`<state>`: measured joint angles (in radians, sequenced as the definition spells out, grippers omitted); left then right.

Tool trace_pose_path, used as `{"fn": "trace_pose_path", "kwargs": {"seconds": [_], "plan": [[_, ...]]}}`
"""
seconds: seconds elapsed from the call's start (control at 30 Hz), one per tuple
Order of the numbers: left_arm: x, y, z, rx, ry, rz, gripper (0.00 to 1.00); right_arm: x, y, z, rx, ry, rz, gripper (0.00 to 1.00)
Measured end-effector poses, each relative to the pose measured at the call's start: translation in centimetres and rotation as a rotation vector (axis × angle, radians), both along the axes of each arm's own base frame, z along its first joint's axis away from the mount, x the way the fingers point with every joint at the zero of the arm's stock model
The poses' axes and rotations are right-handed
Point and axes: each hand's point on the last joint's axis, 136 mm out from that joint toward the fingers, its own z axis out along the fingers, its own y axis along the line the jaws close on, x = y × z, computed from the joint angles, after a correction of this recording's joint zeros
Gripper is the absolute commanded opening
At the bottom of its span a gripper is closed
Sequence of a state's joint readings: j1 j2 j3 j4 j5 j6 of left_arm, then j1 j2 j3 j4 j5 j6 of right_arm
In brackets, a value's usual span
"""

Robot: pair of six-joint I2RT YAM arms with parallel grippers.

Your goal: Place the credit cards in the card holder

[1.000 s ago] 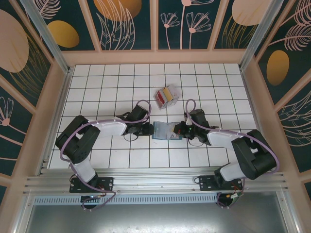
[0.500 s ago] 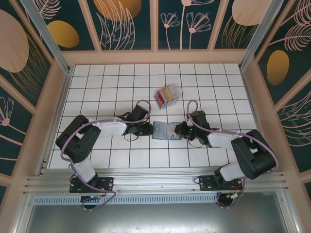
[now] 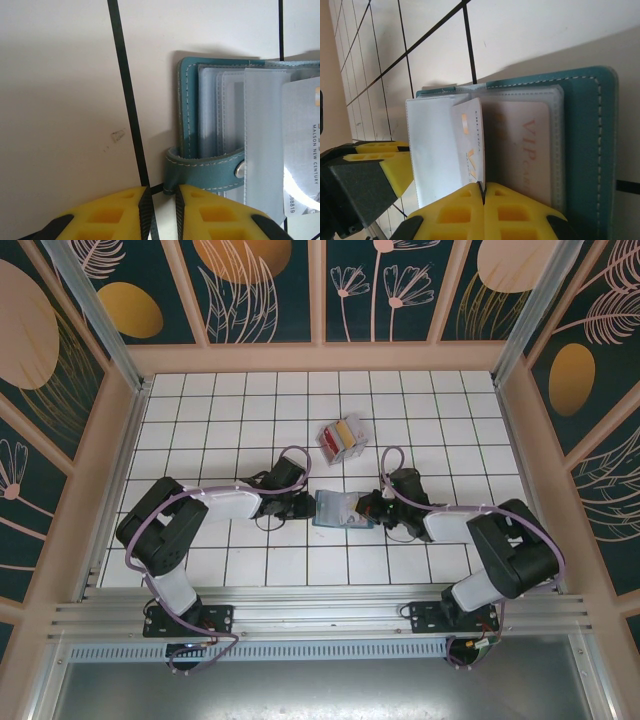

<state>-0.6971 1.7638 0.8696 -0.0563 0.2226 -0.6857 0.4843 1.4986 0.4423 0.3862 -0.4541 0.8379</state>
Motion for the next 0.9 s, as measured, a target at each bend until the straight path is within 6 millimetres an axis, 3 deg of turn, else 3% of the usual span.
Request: {"fn": "trace_pose_path", "kwargs": {"seconds": [0.47, 0.7, 0.9], "plan": [[0.0, 0.0, 0.0, 0.005, -0.005, 0.004, 0.24, 0.5, 0.8, 0.0, -0.002, -0.051, 0.014, 0.01], [0.0, 0.0, 0.0, 0.009, -0.008, 0.008, 0.23, 0.1, 2.9, 0.5, -0.081, -0.094, 0.058, 0.01], [0.0, -0.1, 0.0, 0.009, -0.008, 0.008, 0.23, 0.0, 3.0, 0.2, -0.140, -0.105, 0.045, 0.01]]}}
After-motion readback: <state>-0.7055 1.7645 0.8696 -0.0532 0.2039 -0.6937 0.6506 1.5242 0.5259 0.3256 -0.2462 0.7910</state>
